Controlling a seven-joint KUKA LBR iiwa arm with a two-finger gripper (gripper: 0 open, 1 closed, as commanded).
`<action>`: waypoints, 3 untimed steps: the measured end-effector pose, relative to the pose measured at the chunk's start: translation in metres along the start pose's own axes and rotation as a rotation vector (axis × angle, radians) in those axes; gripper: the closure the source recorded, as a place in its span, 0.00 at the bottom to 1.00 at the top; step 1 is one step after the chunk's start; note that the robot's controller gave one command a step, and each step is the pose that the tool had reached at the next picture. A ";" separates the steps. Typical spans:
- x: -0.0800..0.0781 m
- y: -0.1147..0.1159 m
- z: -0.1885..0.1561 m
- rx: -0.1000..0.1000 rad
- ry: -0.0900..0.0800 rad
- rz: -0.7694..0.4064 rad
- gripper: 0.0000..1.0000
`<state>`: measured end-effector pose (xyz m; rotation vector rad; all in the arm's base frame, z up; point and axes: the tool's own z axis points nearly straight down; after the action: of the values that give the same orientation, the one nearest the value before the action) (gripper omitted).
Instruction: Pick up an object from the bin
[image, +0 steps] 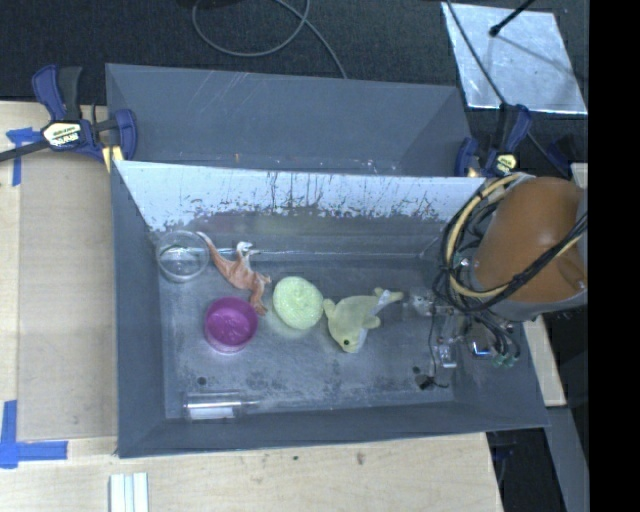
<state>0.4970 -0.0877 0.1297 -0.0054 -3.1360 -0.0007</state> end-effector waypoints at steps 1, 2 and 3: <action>-0.002 0.000 -0.004 0.001 -0.009 -0.003 0.00; -0.049 0.028 0.035 0.003 -0.013 -0.099 0.00; -0.070 0.038 0.023 0.001 -0.005 -0.220 0.00</action>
Offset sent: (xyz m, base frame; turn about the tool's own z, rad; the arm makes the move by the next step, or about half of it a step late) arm 0.0703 0.0437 -0.0597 -0.1539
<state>0.5667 -0.0500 0.1066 0.3396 -3.1230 -0.0003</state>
